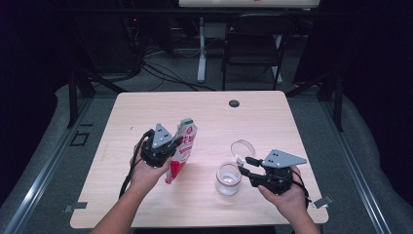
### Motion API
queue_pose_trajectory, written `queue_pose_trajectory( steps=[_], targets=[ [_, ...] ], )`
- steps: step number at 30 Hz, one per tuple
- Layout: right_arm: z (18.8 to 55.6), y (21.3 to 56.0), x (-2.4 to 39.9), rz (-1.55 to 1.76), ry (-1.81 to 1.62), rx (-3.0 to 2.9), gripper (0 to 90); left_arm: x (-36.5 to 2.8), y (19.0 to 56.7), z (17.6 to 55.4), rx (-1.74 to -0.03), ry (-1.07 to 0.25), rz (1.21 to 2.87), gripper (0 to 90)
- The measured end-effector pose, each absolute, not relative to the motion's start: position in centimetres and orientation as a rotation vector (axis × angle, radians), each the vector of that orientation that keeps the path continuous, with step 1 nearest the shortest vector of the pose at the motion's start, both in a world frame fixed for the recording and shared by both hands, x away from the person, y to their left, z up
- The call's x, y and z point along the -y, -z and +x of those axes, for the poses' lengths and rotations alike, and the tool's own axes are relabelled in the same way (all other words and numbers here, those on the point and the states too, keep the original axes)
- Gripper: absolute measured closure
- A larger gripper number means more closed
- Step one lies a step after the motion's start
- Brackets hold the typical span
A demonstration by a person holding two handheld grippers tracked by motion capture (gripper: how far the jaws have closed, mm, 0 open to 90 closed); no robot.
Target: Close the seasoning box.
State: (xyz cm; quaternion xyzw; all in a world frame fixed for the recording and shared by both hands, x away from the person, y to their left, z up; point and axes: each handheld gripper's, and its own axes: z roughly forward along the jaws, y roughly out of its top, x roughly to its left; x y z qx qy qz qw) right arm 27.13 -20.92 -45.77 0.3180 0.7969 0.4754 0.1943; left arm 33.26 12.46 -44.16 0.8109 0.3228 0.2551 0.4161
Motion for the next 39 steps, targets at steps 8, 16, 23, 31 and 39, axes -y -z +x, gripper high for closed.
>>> queue_pose_trajectory(
  steps=[8, 16, 23, 31, 39],
  targets=[
    [27.2, 45.7, 20.9, 0.897, -1.331, -2.236, 59.2, -11.5, 44.5, 33.0, -0.776, -0.627, 2.051, 90.0],
    [27.3, 45.7, 20.7, 0.896, -1.331, -2.242, 59.9, -11.1, 45.0, 32.6, -0.757, -0.604, 2.059, 90.0],
    [27.3, 45.7, 20.6, 0.893, -1.331, -2.244, 60.8, -11.0, 45.3, 32.1, -0.737, -0.579, 2.057, 90.0],
    [27.3, 45.7, 20.5, 0.889, -1.331, -2.247, 62.4, -11.0, 45.9, 31.1, -0.725, -0.551, 2.052, 90.0],
    [27.3, 45.6, 20.3, 0.884, -1.33, -2.251, 64.2, -11.4, 46.6, 30.2, -0.731, -0.517, 2.039, 90.0]
  ],
)
